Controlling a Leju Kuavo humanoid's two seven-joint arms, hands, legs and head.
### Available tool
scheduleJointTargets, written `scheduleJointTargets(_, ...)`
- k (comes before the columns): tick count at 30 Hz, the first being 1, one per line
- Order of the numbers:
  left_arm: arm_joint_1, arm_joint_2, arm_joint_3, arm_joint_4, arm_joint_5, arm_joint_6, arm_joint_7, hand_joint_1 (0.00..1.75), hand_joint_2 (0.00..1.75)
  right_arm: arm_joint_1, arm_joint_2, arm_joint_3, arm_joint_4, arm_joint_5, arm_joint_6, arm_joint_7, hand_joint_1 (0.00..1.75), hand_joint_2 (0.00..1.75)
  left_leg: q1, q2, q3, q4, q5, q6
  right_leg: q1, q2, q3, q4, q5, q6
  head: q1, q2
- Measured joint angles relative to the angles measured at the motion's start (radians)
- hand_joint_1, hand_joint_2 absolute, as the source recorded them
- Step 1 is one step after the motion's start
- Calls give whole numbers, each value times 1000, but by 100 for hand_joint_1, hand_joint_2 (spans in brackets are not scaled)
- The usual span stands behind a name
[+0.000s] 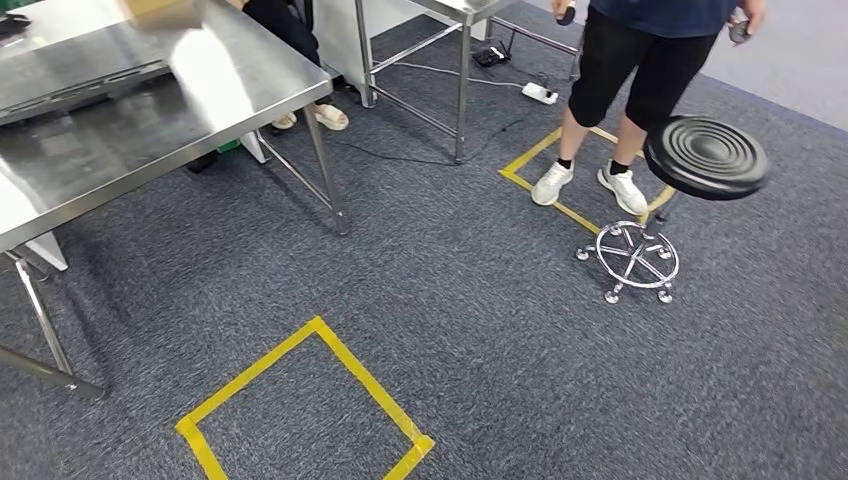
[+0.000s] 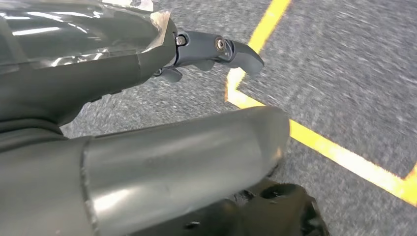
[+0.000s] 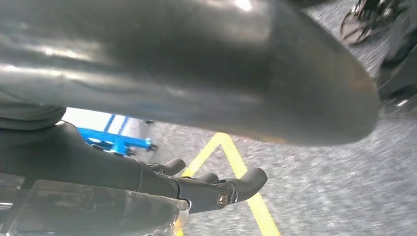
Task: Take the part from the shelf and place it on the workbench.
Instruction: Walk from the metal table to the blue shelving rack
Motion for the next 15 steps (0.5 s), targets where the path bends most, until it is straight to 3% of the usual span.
scheduleJointTargets(2, 5, 0, 4, 1, 2, 0, 2, 0, 0, 0, 0, 4, 0, 2, 0, 0, 0, 0, 0, -31, -67, 137, -63, 3, 6, 22, -2, 1, 1, -10, -1, 0)
scheduleJointTargets(3, 8, 0, 6, 2, 5, 2, 3, 0, 0, 0, -1, 6, 0, 6, 0, 0, 0, 0, 0, -35, -91, 180, -72, 3, 9, 36, -2, 1, 2, -11, -2, 0)
scheduleJointTargets(4, 10, 0, 8, 2, 10, 5, 5, 0, 0, 0, -1, 9, 0, 11, 0, 0, 0, 0, 0, -37, -98, 186, -60, 5, 11, 50, -2, 2, 2, -12, -2, 0)
scheduleJointTargets(6, 10, -1, 13, 3, 18, 19, 11, 0, 0, -1, -1, 15, 0, 21, 0, -1, 0, 0, 2, -49, -63, 95, 10, 8, 12, 78, 0, 5, 1, -11, -2, 0)
scheduleJointTargets(8, 11, -4, 20, 4, 24, 37, 15, 0, 0, -5, -1, 21, 0, 29, 1, -2, 0, 0, 5, -89, -18, -24, 66, 11, 16, 104, -4, 13, -1, -4, -2, 0)
scheduleJointTargets(10, 10, -8, 25, 5, 24, 47, 14, 0, 0, -8, -1, 28, 0, 32, 4, -2, 0, 0, 1, -106, -5, -68, 76, 17, 19, 125, -17, 16, -3, 8, -1, 0)
scheduleJointTargets(11, 9, -10, 26, 5, 22, 47, 10, 0, 0, -8, -1, 30, 0, 32, 5, -1, 0, 0, -2, -95, -5, -69, 77, 24, 18, 135, -22, 14, -2, 16, 0, 0)
scheduleJointTargets(13, 6, -9, 26, 5, 13, 36, 3, 0, 0, -5, 0, 31, 0, 27, 7, 1, 0, 0, -3, -72, 2, -77, 83, 42, 16, 124, -31, 24, -6, 26, 0, 0)
scheduleJointTargets(15, 4, -6, 26, 5, 4, 20, -1, 0, 0, -6, 2, 31, 0, 22, 6, 2, 0, 0, -2, -46, 6, -84, 89, 54, 18, 71, -68, 102, -45, 22, 6, 0)
